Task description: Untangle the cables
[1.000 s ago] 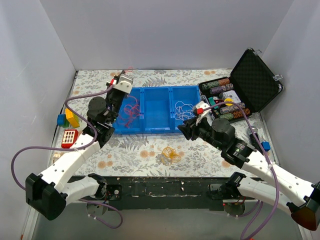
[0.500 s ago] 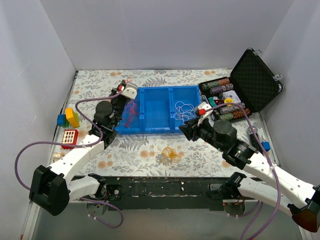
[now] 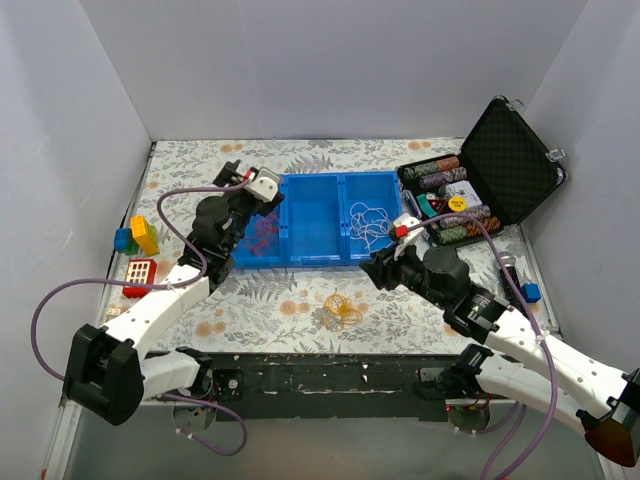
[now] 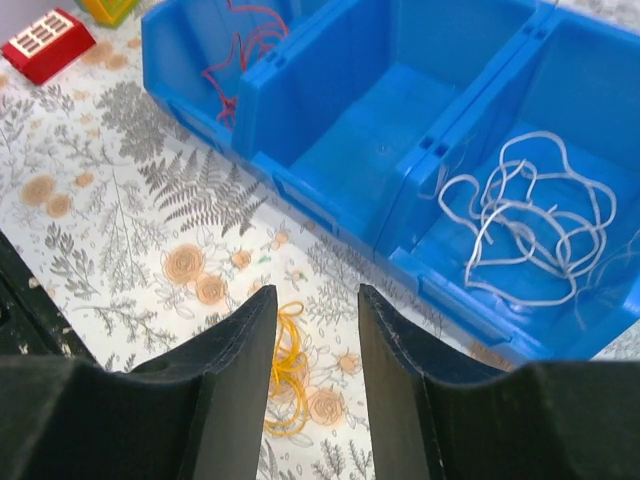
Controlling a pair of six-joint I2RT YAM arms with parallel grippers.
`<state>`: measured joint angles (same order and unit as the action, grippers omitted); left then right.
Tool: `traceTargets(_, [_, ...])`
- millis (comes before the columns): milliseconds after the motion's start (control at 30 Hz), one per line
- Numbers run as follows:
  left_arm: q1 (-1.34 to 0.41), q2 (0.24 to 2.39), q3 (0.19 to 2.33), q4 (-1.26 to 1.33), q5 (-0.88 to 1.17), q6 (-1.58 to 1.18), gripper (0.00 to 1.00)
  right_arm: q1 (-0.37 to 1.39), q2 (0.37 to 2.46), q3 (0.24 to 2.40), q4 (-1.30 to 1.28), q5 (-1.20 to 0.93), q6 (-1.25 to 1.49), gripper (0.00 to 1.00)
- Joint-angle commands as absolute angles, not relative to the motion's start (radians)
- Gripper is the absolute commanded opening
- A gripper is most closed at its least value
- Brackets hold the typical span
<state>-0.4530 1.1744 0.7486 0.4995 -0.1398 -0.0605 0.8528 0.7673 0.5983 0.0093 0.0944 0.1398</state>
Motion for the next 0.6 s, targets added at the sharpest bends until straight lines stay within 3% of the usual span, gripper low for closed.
traceTargets(0, [-0.451, 1.056, 0.775, 0.312, 0.136, -0.132, 0.84, 0.851, 0.758, 0.525, 0.038, 0.066, 0.182, 0.47])
traceTargets(100, [-0.457, 0.999, 0.804, 0.111, 0.438, -0.129, 0.82, 0.851, 0.761, 0.453, 0.061, 0.028, 0.221, 0.48])
traceTargets(167, [-0.501, 0.999, 0.799, 0.007, 0.532, -0.083, 0.77, 0.851, 0.768, 0.408, 0.092, 0.008, 0.238, 0.50])
traceTargets(333, [-0.630, 1.005, 0.663, -0.026, 0.522, -0.038, 0.73, 0.851, 0.837, 0.341, 0.178, -0.138, 0.273, 0.53])
traceTargets(567, [-0.653, 1.028, 0.609, 0.107, 0.443, -0.167, 0.75, 0.851, 0.965, 0.321, 0.366, -0.153, 0.233, 0.56])
